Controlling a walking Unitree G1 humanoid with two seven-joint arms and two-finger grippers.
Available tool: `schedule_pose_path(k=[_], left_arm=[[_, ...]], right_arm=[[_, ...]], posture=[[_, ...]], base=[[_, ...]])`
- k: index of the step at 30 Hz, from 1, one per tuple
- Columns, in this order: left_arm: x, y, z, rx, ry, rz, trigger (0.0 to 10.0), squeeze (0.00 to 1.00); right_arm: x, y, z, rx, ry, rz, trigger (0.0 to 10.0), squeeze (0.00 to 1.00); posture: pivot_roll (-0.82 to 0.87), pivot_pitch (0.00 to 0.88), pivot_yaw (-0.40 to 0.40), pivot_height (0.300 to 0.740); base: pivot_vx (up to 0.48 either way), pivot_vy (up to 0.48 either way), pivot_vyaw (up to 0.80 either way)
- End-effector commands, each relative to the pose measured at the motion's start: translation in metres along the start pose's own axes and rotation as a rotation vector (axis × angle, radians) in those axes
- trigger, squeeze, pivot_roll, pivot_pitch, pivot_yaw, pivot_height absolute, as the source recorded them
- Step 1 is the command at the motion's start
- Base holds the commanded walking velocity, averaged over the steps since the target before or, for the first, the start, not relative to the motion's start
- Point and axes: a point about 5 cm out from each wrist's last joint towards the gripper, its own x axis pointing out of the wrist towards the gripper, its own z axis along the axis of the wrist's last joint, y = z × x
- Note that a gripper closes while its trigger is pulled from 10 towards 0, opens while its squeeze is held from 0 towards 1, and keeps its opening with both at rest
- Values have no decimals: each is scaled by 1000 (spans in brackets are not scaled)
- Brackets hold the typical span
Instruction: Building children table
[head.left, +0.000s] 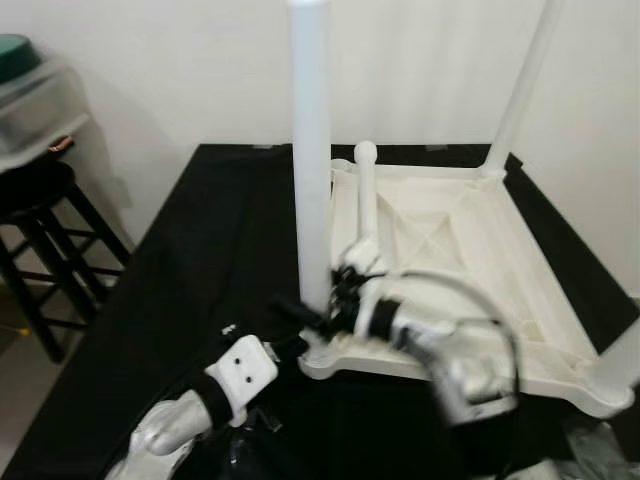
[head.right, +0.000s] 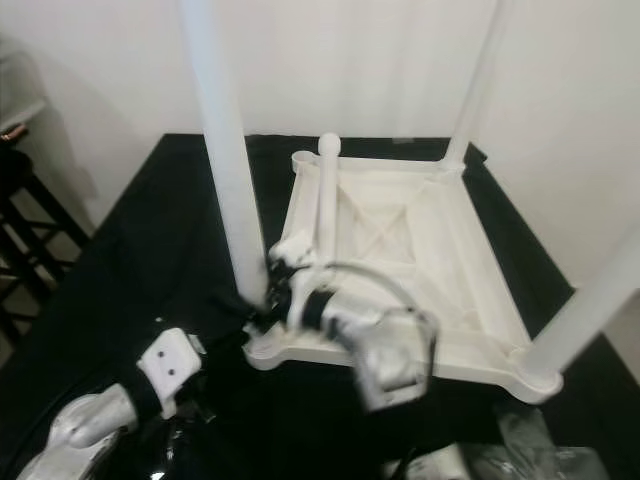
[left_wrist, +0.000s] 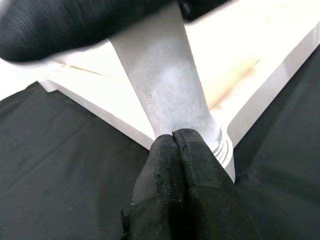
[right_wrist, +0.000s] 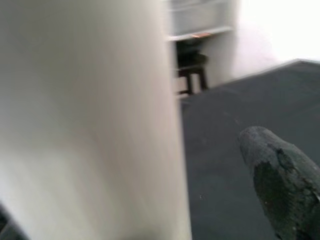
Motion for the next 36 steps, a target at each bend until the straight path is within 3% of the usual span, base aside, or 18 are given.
schedule_pose_path(k=[1, 2, 3, 4, 9, 14, 15, 16, 17, 28, 31, 33, 36], left_arm=[[0, -2, -4, -5, 19, -7, 10000, 0], [0, -2, -4, -5, 19, -7, 10000, 0], [0, -2, -4, -5, 19, -7, 10000, 0], [1, -3, -5, -5, 20, -6, 10000, 0], [1, -3, -6, -5, 23, -6, 10000, 0], [1, -4, -7, -6, 25, -7, 10000, 0], [1, -5, -7, -6, 26, -8, 10000, 0], [1, -5, -7, -6, 26, -8, 10000, 0], [1, -5, -7, -6, 26, -9, 10000, 0], [0, -7, -7, -6, 26, -11, 10000, 0], [-1, -7, -7, -7, 25, -8, 10000, 0], [-1, -6, -7, -9, 24, -5, 10000, 0], [-1, -5, -6, -9, 24, -4, 10000, 0]], right_arm=[[-3, -10, 6, -2, -20, 50, 10000, 1000], [-5, -17, 15, -20, -22, 97, 10000, 322], [-5, -17, 15, -20, -22, 97, 10000, 322], [-7, -23, 22, -35, -21, 127, 10000, 0], [-10, -37, 34, -61, 20, 248, 10000, 0], [-8, -44, 38, -46, 23, 280, 10000, 0], [-7, -46, 36, -37, 32, 304, 7020, 0], [-7, -46, 36, -37, 32, 304, 7020, 0], [-7, -47, 35, -31, 38, 322, 0, 0], [-17, -54, 23, 1, 26, 352, 0, 0], [-23, -57, 19, -9, 3, 279, 0, 0], [-31, -61, 14, -14, -23, 128, 0, 0], [-33, -61, 10, -13, -22, 78, 0, 0]], posture=[[-33, 0, -14, 740], [-28, 0, -18, 740], [-28, 0, -18, 740], [-24, 0, -19, 740], [-19, 0, -21, 740], [-18, 0, -23, 740], [-16, 0, -25, 740], [-16, 0, -25, 740], [-15, 0, -26, 740], [-18, 0, -21, 740], [-22, 0, -21, 740], [-26, 0, -19, 740], [-30, 0, -19, 740]], base=[[0, 0, 0], [0, 0, 0], [0, 0, 0], [0, 0, 0], [0, 0, 0], [0, 0, 0], [0, 0, 0], [0, 0, 0], [0, 0, 0], [0, 0, 0], [0, 0, 0], [0, 0, 0], [0, 0, 0]])
